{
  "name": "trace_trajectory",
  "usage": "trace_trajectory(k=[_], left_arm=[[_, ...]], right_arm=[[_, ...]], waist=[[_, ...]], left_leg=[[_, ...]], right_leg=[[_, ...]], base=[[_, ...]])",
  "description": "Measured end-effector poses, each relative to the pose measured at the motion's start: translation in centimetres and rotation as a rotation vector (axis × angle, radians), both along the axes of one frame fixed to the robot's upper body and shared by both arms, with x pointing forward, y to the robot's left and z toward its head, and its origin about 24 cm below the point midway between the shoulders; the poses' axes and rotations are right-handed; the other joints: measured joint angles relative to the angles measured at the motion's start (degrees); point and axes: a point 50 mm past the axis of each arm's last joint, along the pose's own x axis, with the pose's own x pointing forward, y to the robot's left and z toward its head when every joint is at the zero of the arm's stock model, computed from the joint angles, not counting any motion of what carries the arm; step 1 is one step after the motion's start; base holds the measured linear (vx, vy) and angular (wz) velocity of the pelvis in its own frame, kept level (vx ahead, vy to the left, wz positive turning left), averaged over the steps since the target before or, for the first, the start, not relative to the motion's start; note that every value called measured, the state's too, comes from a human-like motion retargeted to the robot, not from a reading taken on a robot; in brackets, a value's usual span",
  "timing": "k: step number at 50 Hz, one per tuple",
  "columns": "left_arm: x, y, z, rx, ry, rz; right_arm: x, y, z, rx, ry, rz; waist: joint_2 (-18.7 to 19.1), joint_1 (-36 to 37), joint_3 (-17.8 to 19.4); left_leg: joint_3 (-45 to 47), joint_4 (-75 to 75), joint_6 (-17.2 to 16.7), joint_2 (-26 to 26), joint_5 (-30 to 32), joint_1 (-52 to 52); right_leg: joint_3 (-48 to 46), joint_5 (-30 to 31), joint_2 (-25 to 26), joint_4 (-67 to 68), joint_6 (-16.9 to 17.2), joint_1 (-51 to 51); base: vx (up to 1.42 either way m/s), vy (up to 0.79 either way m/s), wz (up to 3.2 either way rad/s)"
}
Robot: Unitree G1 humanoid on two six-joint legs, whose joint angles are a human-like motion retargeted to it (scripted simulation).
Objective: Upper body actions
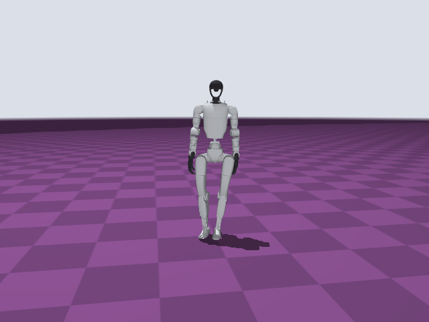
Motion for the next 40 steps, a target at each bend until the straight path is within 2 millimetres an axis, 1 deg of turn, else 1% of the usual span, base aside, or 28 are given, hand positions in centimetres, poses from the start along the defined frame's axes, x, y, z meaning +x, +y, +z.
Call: trace_trajectory(k=[2,6,12,15,18,21,23,26,30,32,35,36,37,40], left_arm=[[0.1,0.0,0.0,-0.001,0.000,-0.012],[0.0,0.1,0.0,0.031,0.004,-0.022],[-1.6,0.6,0.2,0.028,0.061,-0.023],[-2.4,1.3,0.4,0.026,0.087,-0.033],[-2.9,1.6,0.5,0.031,0.090,-0.037],[-3.3,1.7,0.5,0.033,0.093,-0.018],[-3.4,1.5,0.5,0.032,0.094,0.003],[-3.4,1.3,0.5,0.028,0.095,0.025],[-2.8,1.3,0.4,0.036,0.088,0.026],[-2.2,1.4,0.3,0.047,0.074,0.016],[-1.1,1.6,0.2,0.060,0.045,-0.001],[-0.7,1.6,0.2,0.065,0.034,-0.004],[-0.3,1.6,0.1,0.069,0.023,-0.006],[0.6,1.4,0.0,0.074,-0.009,0.002]], right_arm=[[-0.4,-0.3,0.1,-0.011,0.011,-0.007],[-0.5,-0.5,0.1,-0.025,0.010,0.013],[0.0,-0.1,0.0,-0.022,-0.022,0.057],[0.2,0.3,0.0,0.003,-0.030,0.067],[0.3,0.4,-0.1,0.011,-0.033,0.079],[0.3,0.2,0.0,-0.001,-0.037,0.083],[0.3,0.0,0.0,-0.014,-0.043,0.076],[0.4,-0.5,0.1,-0.039,-0.051,0.047],[0.0,-1.0,0.2,-0.060,-0.044,-0.012],[-0.5,-1.2,0.3,-0.068,-0.028,-0.046],[-1.8,-1.4,0.4,-0.081,0.012,-0.099],[-2.3,-1.4,0.5,-0.083,0.027,-0.114],[-2.8,-1.3,0.5,-0.084,0.042,-0.128],[-4.1,-1.0,0.6,-0.082,0.092,-0.163]], waist=[[0.0,0.0,0.5],[-0.1,-0.7,1.9],[0.0,-3.8,3.6],[-0.1,-5.5,4.5],[-0.2,-6.6,5.1],[-0.1,-7.1,5.3],[0.1,-7.4,5.4],[0.5,-7.7,4.9],[1.2,-7.9,3.6],[1.3,-7.6,2.8],[0.7,-7.1,1.4],[0.5,-7.3,1.0],[0.4,-7.3,0.6],[1.0,-8.1,-1.0]], left_leg=[[0.8,-0.2,0.2,0.1,0.1,0.0],[3.2,-0.9,0.8,0.2,0.1,0.6],[8.9,-1.7,1.4,1.7,-0.5,1.2],[12.7,-2.2,1.2,3.4,-1.1,1.4],[17.3,-2.5,0.9,5.3,-1.9,1.6],[23.3,-2.5,0.2,7.6,-3.0,1.8],[27.9,-2.5,-0.5,9.1,-3.9,2.2],[34.9,-2.5,-1.7,11.0,-5.1,2.8],[43.4,-2.3,-3.4,12.5,-6.6,3.5],[45.5,-2.1,-4.0,12.5,-7.3,3.8],[47.6,-1.7,-4.9,11.5,-8.2,4.4],[48.0,-1.6,-5.2,11.3,-8.4,4.7],[48.5,-1.5,-5.6,11.1,-8.5,5.0],[49.8,-0.9,-6.9,11.6,-8.6,5.4]], right_leg=[[0.6,-0.1,-0.1,1.2,0.2,-0.7],[4.1,1.1,0.7,3.0,0.1,-2.5],[8.3,2.3,2.7,3.0,-0.6,-4.6],[6.4,0.9,2.8,2.6,-2.1,-5.5],[2.6,-1.5,2.3,1.7,-3.0,-6.3],[-3.8,-4.6,1.2,0.8,-3.3,-6.7],[-9.9,-6.9,-0.1,0.5,-2.8,-6.6],[-21.4,-10.0,-2.9,0.8,-1.1,-5.9],[-35.7,-11.6,-5.6,1.5,0.0,-3.9],[-40.2,-11.2,-6.5,1.1,0.4,-2.7],[-46.5,-7.6,-7.4,-1.6,2.4,-0.4],[-47.3,-3.7,-7.4,-3.2,2.2,-0.3],[-47.5,-0.9,-7.1,-4.7,1.9,-0.3],[-45.6,0.0,-5.5,-7.5,0.9,-0.8]], base=[[0.00,0.04,-0.29],[-0.06,0.02,-0.55],[-0.18,0.02,-1.08],[-0.33,0.03,-1.49],[-0.37,0.03,-1.76],[-0.40,0.08,-2.04],[-0.41,0.09,-2.12],[-0.36,0.10,-2.11],[-0.34,0.12,-1.88],[-0.29,0.10,-1.62],[-0.24,0.07,-1.22],[-0.17,0.06,-0.85],[-0.22,0.02,-0.78],[-0.26,-0.03,-0.42]])
